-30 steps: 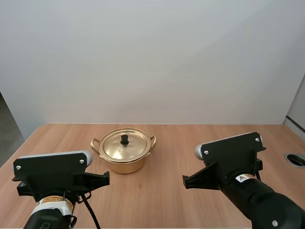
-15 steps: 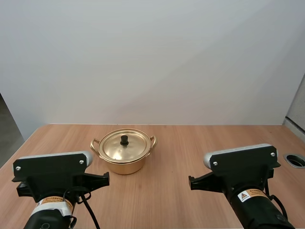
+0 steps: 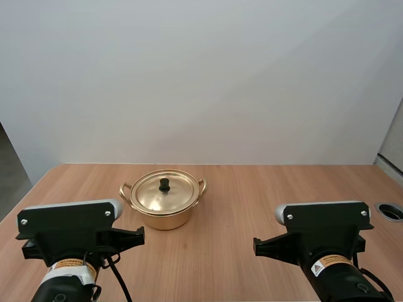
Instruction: Open the pot, put the car inside, and close it
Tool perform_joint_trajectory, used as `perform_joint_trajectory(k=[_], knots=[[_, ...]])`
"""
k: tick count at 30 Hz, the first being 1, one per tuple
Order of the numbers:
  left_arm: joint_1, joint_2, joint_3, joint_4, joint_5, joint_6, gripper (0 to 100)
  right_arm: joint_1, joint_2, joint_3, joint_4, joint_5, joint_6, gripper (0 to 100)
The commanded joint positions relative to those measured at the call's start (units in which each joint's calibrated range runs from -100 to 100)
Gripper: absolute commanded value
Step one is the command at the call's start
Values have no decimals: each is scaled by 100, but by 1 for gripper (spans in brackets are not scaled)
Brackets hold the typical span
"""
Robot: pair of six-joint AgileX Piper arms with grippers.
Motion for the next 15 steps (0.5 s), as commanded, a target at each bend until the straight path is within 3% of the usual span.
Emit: perform_joint_trajectory(k=[1,15], knots=[[5,0,0,-1,2,3,1,0,4,0,8,-10,14,0],[5,0,0,-1,2,3,1,0,4,0,32,-10,14,0]])
